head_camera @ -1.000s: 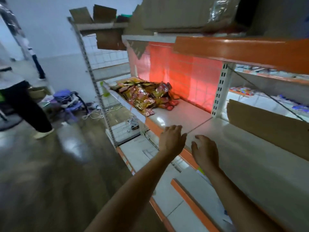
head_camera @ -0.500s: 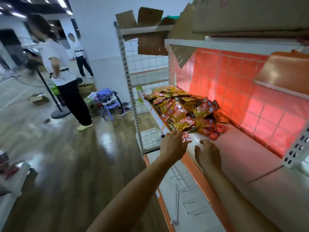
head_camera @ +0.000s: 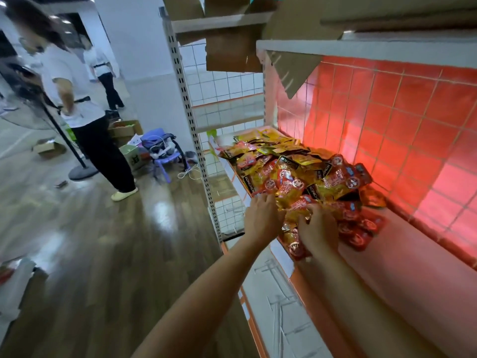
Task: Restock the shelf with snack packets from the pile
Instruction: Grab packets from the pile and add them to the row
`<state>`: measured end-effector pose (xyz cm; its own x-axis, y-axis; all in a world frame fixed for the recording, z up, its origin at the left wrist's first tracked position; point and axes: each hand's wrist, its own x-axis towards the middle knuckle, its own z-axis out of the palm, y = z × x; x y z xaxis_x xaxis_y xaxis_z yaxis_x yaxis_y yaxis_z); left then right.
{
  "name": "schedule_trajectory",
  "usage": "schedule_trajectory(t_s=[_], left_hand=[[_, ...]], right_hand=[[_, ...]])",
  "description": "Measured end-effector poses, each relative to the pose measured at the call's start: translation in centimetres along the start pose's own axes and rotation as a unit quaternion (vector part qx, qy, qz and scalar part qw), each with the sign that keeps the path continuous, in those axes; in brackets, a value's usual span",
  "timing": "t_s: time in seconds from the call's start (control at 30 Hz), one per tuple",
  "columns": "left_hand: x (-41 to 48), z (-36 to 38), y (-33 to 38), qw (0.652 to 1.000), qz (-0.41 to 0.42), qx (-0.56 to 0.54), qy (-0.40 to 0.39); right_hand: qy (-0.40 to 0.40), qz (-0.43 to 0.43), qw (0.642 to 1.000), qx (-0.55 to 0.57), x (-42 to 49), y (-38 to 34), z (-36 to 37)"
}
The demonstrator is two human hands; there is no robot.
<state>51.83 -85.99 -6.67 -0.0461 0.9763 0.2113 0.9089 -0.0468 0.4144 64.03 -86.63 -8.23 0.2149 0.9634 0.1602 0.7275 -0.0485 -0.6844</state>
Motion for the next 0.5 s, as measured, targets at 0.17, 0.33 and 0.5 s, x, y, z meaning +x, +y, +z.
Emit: schedule_trajectory(t_s=[0.17,0.33,0.5], left_hand=[[6.1,0.8,-1.9,1.000,0.010,-0.023,0.019],[11.2,1.7,-2.9,1.000,0.012,-0.013,0.011],[13.6,2.5,-3.2,0.999,0.009,-0.038,0.005]], right_hand=[[0.033,0.054,0.998,-0.028,4.5,-1.3,2.0],[0.029,0.119,0.983,-0.135,7.8,-2.8,3.7],[0.025,0.150,0.974,-0.165,9.2,-3.4,4.9]])
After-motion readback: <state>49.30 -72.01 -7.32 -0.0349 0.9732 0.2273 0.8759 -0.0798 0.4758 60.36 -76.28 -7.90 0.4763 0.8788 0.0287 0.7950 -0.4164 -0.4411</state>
